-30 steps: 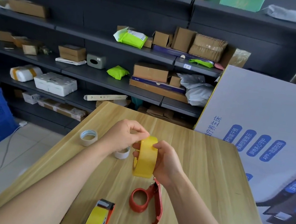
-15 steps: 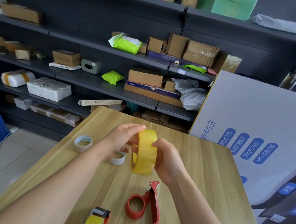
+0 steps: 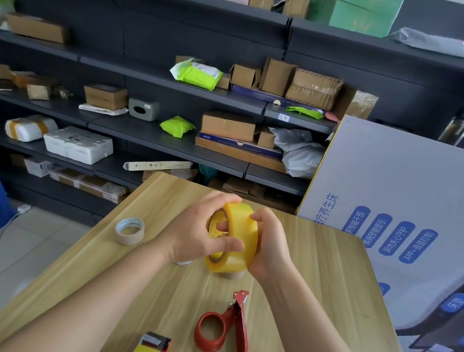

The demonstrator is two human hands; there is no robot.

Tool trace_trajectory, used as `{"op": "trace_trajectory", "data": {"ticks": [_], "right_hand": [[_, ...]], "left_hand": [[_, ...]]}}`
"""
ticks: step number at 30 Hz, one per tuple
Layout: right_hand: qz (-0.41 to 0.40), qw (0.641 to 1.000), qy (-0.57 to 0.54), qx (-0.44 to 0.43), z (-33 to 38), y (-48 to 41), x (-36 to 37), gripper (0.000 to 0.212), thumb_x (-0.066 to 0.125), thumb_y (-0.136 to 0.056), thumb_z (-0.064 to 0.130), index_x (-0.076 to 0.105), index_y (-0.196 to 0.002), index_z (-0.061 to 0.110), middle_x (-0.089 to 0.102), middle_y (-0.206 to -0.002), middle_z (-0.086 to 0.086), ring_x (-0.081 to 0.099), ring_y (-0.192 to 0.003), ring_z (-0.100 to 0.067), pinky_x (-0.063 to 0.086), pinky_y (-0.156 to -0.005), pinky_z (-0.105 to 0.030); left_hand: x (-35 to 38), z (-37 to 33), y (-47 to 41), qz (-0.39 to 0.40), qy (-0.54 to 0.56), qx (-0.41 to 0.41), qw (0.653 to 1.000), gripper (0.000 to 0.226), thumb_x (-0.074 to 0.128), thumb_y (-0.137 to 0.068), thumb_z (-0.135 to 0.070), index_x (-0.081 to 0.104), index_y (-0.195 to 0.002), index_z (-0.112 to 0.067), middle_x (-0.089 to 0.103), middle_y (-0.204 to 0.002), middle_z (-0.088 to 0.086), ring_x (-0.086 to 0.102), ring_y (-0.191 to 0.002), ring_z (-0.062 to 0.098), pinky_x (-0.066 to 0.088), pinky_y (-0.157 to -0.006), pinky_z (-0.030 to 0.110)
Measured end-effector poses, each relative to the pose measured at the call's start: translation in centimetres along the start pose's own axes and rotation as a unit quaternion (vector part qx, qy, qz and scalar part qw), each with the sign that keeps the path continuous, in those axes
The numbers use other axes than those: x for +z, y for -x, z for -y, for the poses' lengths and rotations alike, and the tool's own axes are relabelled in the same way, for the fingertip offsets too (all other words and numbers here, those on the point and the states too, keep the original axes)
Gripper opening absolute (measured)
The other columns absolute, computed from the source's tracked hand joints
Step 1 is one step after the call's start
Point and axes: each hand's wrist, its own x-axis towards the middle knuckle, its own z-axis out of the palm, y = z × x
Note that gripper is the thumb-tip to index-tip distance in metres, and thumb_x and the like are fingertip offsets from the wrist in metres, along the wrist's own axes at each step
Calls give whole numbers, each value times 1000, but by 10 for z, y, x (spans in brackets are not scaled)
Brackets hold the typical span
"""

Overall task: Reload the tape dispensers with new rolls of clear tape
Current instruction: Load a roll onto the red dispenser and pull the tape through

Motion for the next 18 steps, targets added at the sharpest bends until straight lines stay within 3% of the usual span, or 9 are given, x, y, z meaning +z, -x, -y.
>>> {"op": "trace_trajectory", "data": {"ticks": [3, 7, 11, 14, 18], "right_hand": [[42, 999, -13, 7, 3, 3, 1, 41, 37, -79, 17, 68, -95, -4, 72, -87, -17, 66, -74, -30, 53, -73, -42], [81, 997, 3, -1, 1, 4, 3, 46, 37, -81, 9, 60, -117, -10, 70, -92, -22, 70, -70, -29, 58, -62, -34], [110, 991, 60, -47, 0, 6, 3, 33, 36, -86, 7, 64, -101, -1, 72, -87, -19, 72, -68, -25, 56, -55, -29], [108, 984, 93, -104, -4, 7, 3, 40, 44, -71, 10, 67, -102, 0, 70, -92, -21, 71, -79, -30, 56, -67, -37], [50, 982, 122, -134, -10, 5, 6, 29, 48, -78, 17, 66, -94, 1, 70, -85, -18, 69, -77, -33, 54, -68, -37]], "left_hand": [[1, -2, -3, -17, 37, -32, 999, 68, 68, -59, -66, 52, -120, -38, 52, -117, -15, 55, -103, 0, 47, -83, 15], [1, -1, -6, -57, 183, -149, 970, 64, 64, -59, -64, 60, -114, -32, 62, -100, -4, 64, -91, 12, 58, -75, 32], [-1, -4, -7, -63, 278, -197, 938, 47, 65, -68, -53, 63, -107, -27, 62, -96, 3, 64, -85, 17, 55, -64, 29], [-5, -2, -4, -53, 287, -171, 941, 58, 70, -60, -52, 61, -112, -28, 62, -104, 6, 63, -91, 19, 57, -71, 32], [-10, 2, -1, -33, 219, -115, 968, 62, 77, -59, -48, 56, -115, -32, 61, -114, 5, 60, -106, 23, 55, -88, 41]]}}
